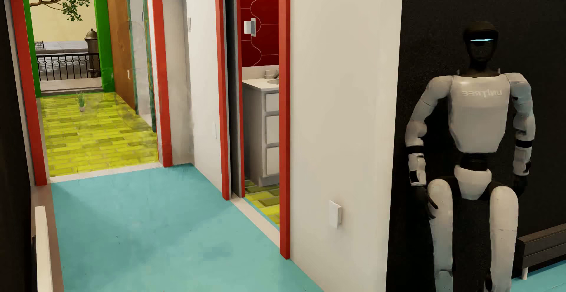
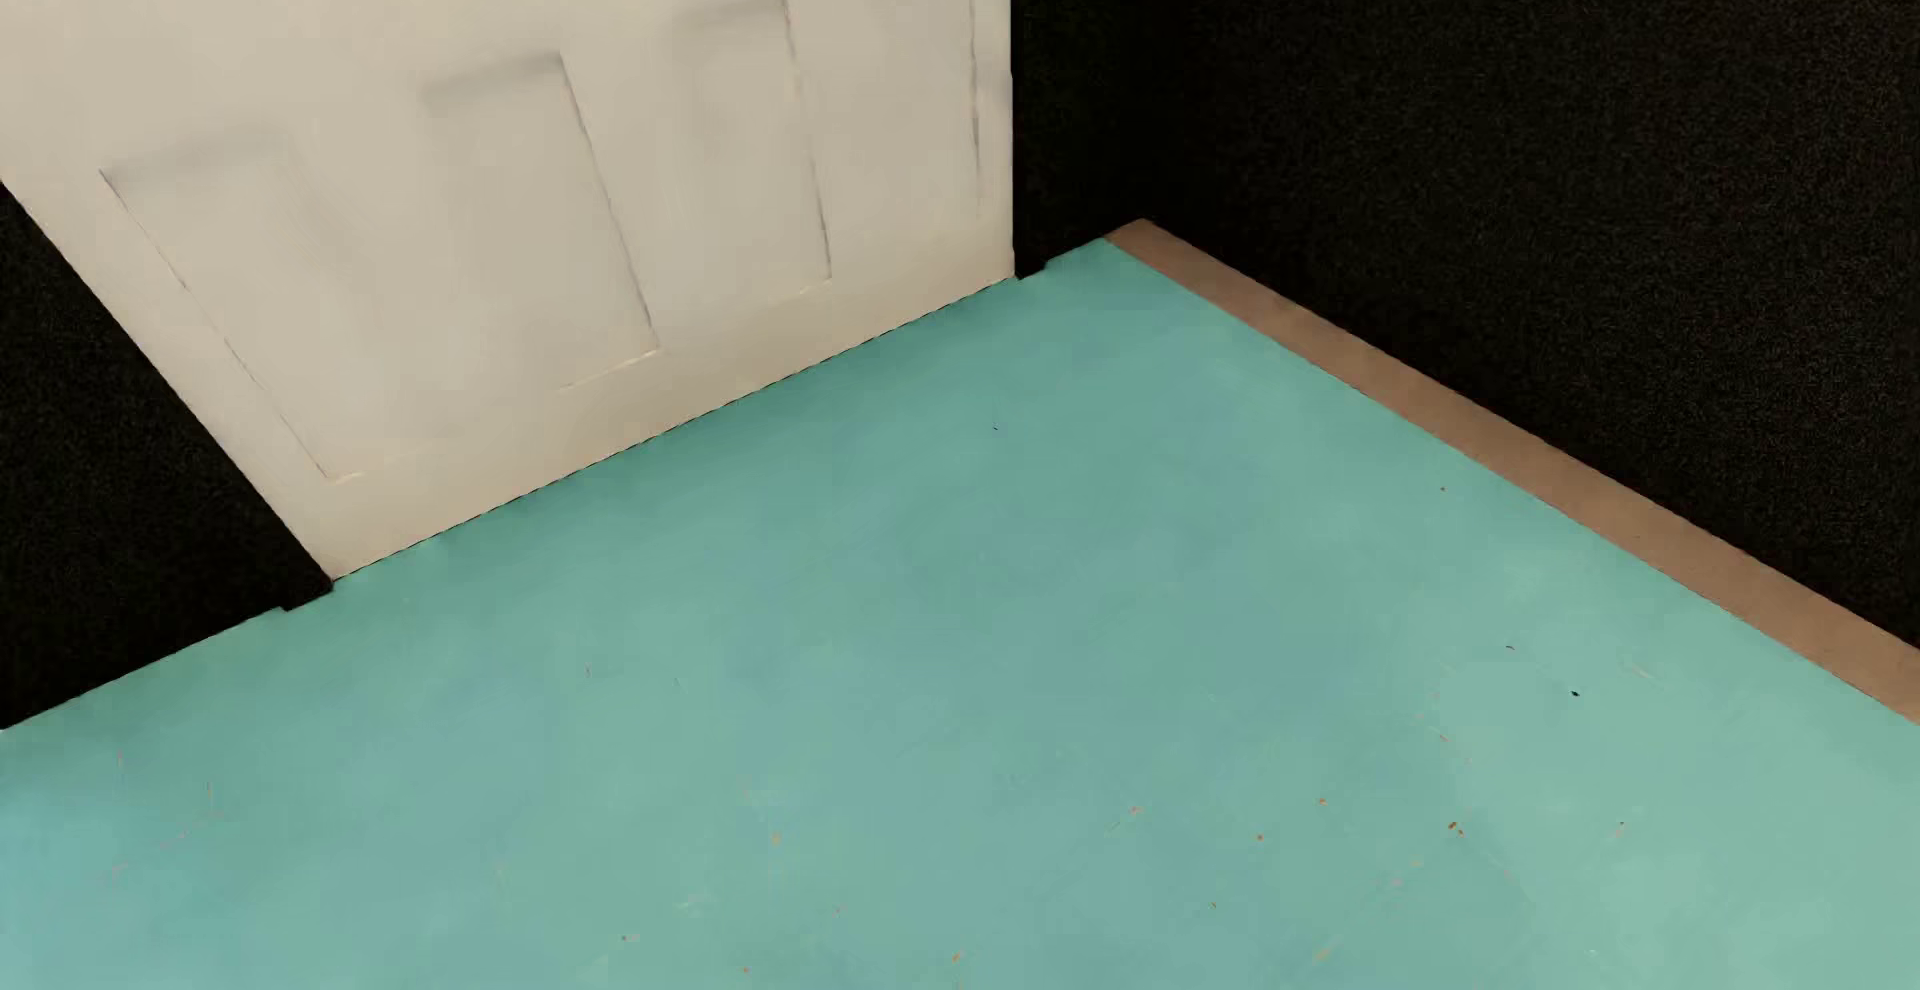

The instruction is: Avoid the corner

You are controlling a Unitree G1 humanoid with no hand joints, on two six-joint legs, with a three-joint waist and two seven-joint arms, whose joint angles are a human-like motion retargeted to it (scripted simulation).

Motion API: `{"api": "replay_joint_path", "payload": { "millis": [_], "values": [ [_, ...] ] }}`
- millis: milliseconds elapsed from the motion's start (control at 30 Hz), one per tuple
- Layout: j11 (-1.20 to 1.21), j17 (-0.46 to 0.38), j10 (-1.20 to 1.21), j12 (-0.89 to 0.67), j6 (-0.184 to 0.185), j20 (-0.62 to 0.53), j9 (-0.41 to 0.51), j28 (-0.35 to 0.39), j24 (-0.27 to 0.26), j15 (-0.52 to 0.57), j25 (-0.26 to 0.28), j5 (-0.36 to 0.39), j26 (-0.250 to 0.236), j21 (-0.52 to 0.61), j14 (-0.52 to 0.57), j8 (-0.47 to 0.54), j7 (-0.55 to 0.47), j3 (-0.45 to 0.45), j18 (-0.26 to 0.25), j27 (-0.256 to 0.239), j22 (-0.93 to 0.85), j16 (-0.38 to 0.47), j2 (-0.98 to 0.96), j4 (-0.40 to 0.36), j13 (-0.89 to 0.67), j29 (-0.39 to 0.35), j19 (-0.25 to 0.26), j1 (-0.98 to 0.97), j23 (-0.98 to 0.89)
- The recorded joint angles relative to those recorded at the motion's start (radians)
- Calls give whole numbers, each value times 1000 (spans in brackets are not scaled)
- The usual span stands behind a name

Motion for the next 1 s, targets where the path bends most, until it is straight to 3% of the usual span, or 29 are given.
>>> {"api": "replay_joint_path", "payload": {
  "millis": [67, 167, 233, 300, 367, 433, 500, 533, 567, 633, 667, 733, 833, 900, 967, 1000],
  "values": [
    [-17, 4, -317, -16, -10, 43, 27, 0, 0, -56, 0, -9, 0, -101, 53, 0, 0, 13, 0, 0, -24, -1, 99, -28, -24, 0, 0, -31, -99],
    [-20, 16, -646, -52, -18, 187, 38, 0, 0, -97, 0, -23, 0, -143, 263, 0, 0, -23, 0, 0, -81, 19, 201, -28, -25, 0, 0, -59, -172],
    [-21, 21, -637, -75, -31, 280, 53, 0, 0, -84, 0, -54, 0, -101, 292, 0, 0, -38, 0, 0, -112, 45, 286, -28, 15, 0, 0, -54, -143],
    [-10, 20, -562, -94, -46, 330, 30, 0, 0, 0, 0, -95, 0, 0, 353, 0, 0, -43, 0, 0, -109, 63, 329, -36, 76, 0, 0, -42, -32],
    [180, 27, -516, -124, -76, 310, 18, 0, 0, 215, 0, -146, 0, 163, 255, 0, 0, -48, 0, 0, -71, 77, 241, -46, 127, 0, 0, 36, 131],
    [600, 6, -520, -147, -101, 318, -1, 0, 0, 368, 0, -150, 0, 346, 136, 0, 0, -70, 0, 0, -90, 89, -67, -47, 117, 0, 0, 90, 196],
    [791, -21, -543, -171, -83, 328, -21, 0, 0, 353, 0, -84, 0, 276, 70, 0, 0, -163, 0, 0, -112, 90, -323, -29, 135, 0, 0, 115, 158],
    [739, -30, -562, -182, -73, 326, -20, 0, 0, 341, 0, -51, 0, 223, 48, 0, 0, -194, 0, 0, -122, 94, -394, -22, 155, 0, 0, 159, 125],
    [602, -30, -591, -186, -68, 348, -14, 0, 0, 373, 0, -27, 0, 178, 30, 0, 0, -224, 0, 0, -138, 98, -431, -24, 172, 0, 0, 221, 97],
    [250, -6, -641, -174, -93, 408, 20, 0, 0, 515, 0, -37, 0, 108, -11, 0, 0, -282, 0, 0, -170, 109, -406, -70, 207, 0, 0, 360, 59],
    [122, 14, -644, -178, -107, 420, 28, 0, 0, 514, 0, -41, 0, 103, -37, 0, 0, -305, 0, 0, -178, 115, -392, -89, 217, 0, 0, 399, 50],
    [45, 54, -646, -195, -120, 420, 30, 0, 0, 234, 0, -38, 0, 131, -79, 0, 0, -316, 0, 0, -186, 117, -362, -125, 234, 0, 0, 468, 40],
    [79, 76, -596, -146, -93, 442, -23, 0, 0, 213, 0, -33, 0, 170, -79, 0, 0, -315, 0, 0, -221, 88, -351, -126, 262, 0, 0, 513, 45],
    [59, 73, -426, -123, -41, 369, -47, 0, 0, 254, 0, 17, 0, 201, 34, 0, 0, -285, 0, 0, -172, 56, -324, -64, 237, 0, 0, 453, 97],
    [72, 44, -77, -104, -17, 271, -67, 0, 0, 69, 0, 31, 0, 183, 232, 0, 0, -217, 0, 0, -129, 39, -265, 30, 181, 0, 0, 255, 92],
    [65, 33, 53, -98, -20, 221, -57, 0, 0, 24, 0, 38, 0, 150, 235, 0, 0, -166, 0, 0, -107, 36, -220, 54, 139, 0, 0, 179, 81]
  ]
}}
